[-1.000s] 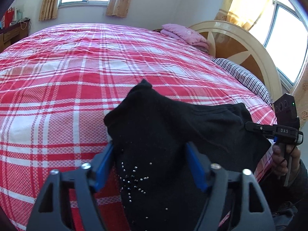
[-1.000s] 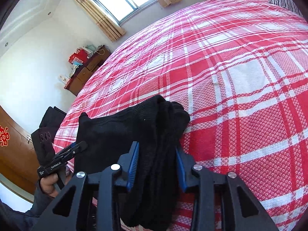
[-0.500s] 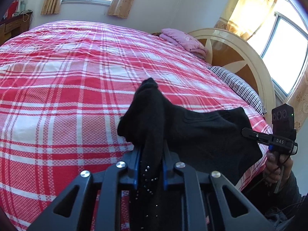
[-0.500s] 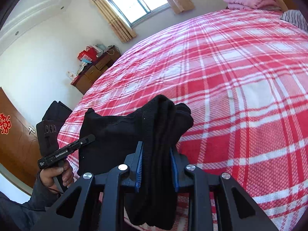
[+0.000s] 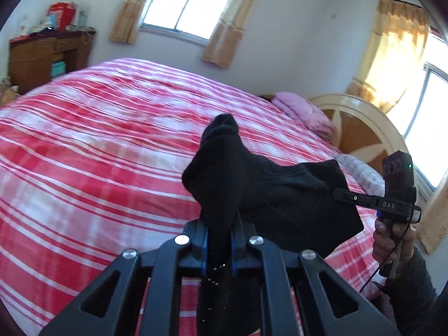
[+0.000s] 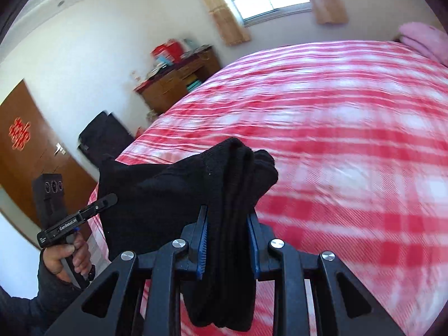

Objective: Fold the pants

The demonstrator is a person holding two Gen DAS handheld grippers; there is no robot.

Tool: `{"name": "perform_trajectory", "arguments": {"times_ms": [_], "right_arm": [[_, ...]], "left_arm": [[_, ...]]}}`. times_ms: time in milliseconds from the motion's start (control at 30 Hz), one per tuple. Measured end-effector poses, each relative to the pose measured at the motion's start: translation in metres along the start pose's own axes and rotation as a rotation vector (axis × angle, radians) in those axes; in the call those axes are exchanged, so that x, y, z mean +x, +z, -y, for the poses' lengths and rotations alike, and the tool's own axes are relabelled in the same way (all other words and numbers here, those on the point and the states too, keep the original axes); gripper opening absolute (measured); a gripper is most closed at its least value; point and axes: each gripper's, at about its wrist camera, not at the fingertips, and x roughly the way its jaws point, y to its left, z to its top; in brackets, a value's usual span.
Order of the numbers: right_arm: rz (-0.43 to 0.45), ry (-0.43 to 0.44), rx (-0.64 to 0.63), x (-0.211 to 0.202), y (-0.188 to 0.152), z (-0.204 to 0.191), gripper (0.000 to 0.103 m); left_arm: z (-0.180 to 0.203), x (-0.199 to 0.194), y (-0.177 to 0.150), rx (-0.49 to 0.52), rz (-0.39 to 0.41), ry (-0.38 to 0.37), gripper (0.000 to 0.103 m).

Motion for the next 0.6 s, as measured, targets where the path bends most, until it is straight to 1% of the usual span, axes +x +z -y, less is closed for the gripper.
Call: {"name": "perform_trajectory", "arguments": {"times_ms": [100,200,267,367,400,467,500,533,567,600], "right_arm": [[-0.049,0.033,-0.029,0.05,0.02,-0.018,0.025],[-0.08,0.034,-0.061,0.096,0.029,-0.033,0.026],[-0.104,0.032,-0.057,0.126,0.032,-0.038,0.026],[-0.141,0.011,-0.02,0.157,0.03,-0.035,0.026],[-0.151,0.007,-0.006,0.165,0.029,-0.032,0.026],[-0.155,0.008,0.041,0.171,0.025,-0.021,0.031],[-0.145,0.01,0.055,0.169,0.023,-0.016,0.034],[-0.145,0.002,0.059,0.168,0.021,-0.013,0.042],[-0.15,-0.02,0.055,0.165,0.017,-0.011,0.047],[-0.153,-0.039,0.051,0.161,0.013,-0.008,0.048]], "left_arm": [[-0.027,-0.009,0.005,-0.031,0.016,0.086,0.012],[-0.056,-0.011,0.006,-0.064,0.032,0.147,0.012],[-0.073,-0.007,0.003,-0.085,0.027,0.172,0.012],[-0.103,0.012,-0.009,-0.151,-0.022,0.184,0.013],[-0.109,0.019,-0.012,-0.159,-0.043,0.192,0.02],[-0.119,0.029,-0.019,-0.189,-0.056,0.234,0.043],[-0.124,0.031,-0.022,-0.211,-0.054,0.261,0.059],[-0.127,0.031,-0.023,-0.221,-0.041,0.255,0.062],[-0.126,0.032,-0.023,-0.225,-0.037,0.246,0.063],[-0.124,0.033,-0.023,-0.219,-0.038,0.248,0.065]]}}
